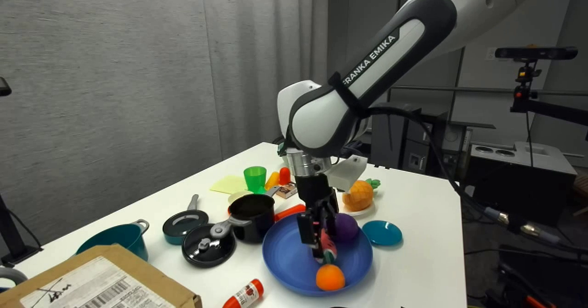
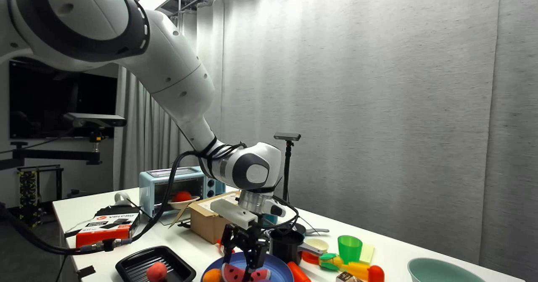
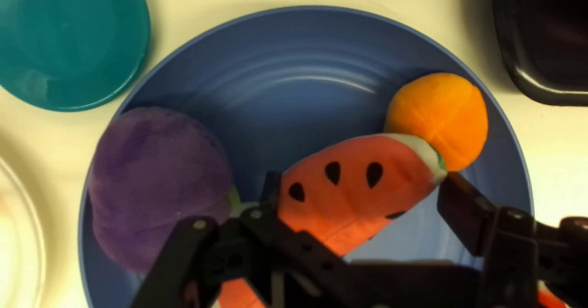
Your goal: Put the pineapple and watermelon plushies on the white plate, then the purple plushie in the black pot and the orange plushie on the table
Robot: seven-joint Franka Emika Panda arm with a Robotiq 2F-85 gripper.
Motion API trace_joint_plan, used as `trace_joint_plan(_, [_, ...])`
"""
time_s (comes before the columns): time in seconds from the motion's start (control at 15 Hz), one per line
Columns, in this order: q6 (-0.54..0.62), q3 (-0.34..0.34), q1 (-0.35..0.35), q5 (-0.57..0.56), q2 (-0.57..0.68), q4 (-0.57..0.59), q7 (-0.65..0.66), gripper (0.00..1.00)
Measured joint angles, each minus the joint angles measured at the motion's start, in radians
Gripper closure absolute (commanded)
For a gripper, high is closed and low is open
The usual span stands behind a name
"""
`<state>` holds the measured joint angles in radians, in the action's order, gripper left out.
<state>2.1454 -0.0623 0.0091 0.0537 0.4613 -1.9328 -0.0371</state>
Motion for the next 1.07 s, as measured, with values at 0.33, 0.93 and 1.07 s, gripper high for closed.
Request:
trace_joint_plan(0.33, [0.0,0.015,0.02,-0.107,0.005,-0.005,0.006,0.79])
trace_joint_plan(0.93, [0.057,0.092,0.013,-0.166,-0.016,-0.005,0.036,0.99])
trace_joint_plan(1.07, [0.106,0.098,-0.001,-0.151,-0.034,-0.008,0.043,0.99])
